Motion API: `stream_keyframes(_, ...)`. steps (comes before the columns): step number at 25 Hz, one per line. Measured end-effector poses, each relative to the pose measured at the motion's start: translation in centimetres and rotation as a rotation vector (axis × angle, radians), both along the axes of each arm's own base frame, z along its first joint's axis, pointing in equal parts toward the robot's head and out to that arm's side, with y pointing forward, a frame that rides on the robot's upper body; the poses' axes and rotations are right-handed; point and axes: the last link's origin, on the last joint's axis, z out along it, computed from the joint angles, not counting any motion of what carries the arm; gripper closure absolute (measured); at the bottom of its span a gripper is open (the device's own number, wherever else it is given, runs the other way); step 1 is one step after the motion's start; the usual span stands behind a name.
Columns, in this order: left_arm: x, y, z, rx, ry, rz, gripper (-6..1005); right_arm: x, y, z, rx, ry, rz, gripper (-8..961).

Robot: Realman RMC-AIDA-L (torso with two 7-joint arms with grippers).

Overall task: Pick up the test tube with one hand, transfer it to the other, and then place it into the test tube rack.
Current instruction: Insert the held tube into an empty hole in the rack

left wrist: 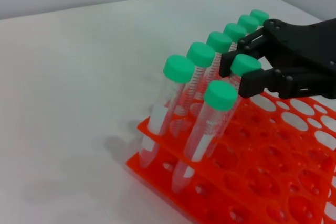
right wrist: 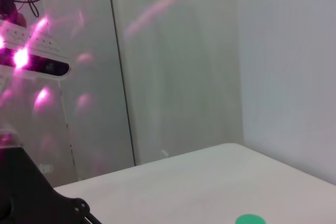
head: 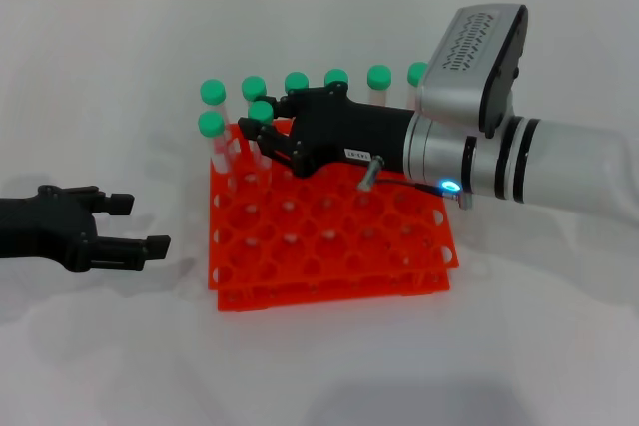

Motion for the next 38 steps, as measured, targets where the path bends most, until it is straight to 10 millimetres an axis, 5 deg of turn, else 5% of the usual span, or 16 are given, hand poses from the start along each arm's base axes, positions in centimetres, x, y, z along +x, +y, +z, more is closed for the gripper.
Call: stream_keyframes(38,0.03,0.13,0.11,0.003,0.004,-0.006,111,-0.57,-0.12,-0.42,-0.015,-0.019,0.027,658)
